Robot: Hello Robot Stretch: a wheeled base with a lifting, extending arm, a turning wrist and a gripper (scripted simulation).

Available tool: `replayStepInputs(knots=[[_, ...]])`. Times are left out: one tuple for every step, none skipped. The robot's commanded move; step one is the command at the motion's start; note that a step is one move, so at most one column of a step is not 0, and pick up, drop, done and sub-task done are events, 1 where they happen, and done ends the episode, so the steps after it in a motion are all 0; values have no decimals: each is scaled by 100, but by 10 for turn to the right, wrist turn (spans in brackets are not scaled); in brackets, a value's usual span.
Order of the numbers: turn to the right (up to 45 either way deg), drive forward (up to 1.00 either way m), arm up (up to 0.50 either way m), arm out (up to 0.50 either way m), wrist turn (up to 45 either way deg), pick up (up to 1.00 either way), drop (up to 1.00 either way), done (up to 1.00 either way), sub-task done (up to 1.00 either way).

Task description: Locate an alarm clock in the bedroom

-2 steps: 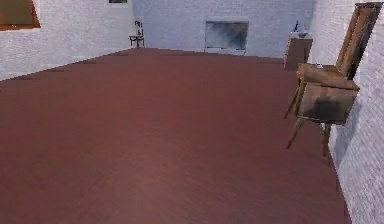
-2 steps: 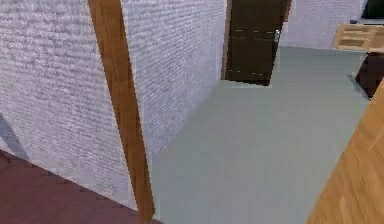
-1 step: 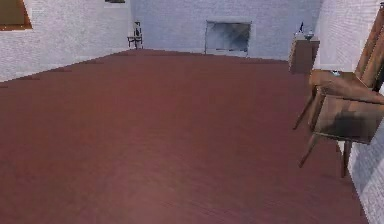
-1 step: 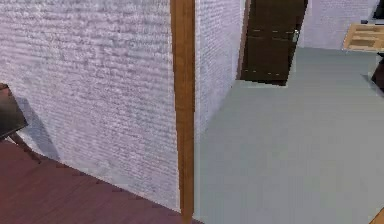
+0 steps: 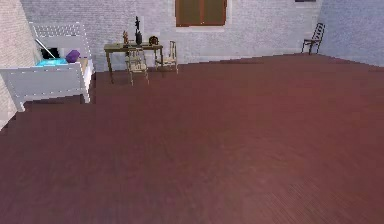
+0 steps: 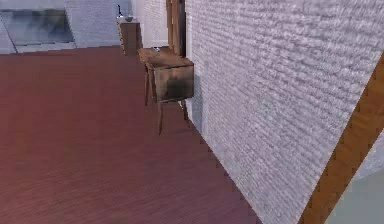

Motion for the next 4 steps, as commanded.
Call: replayStepInputs(knots=[[-150, 0, 0, 0, 0, 0, 0, 0, 0], [0, 100, 0, 0, 0, 0, 0, 0, 0], [0, 100, 0, 0, 0, 0, 0, 0, 0], [-30, 0, 0, 0, 0, 0, 0, 0, 0]])
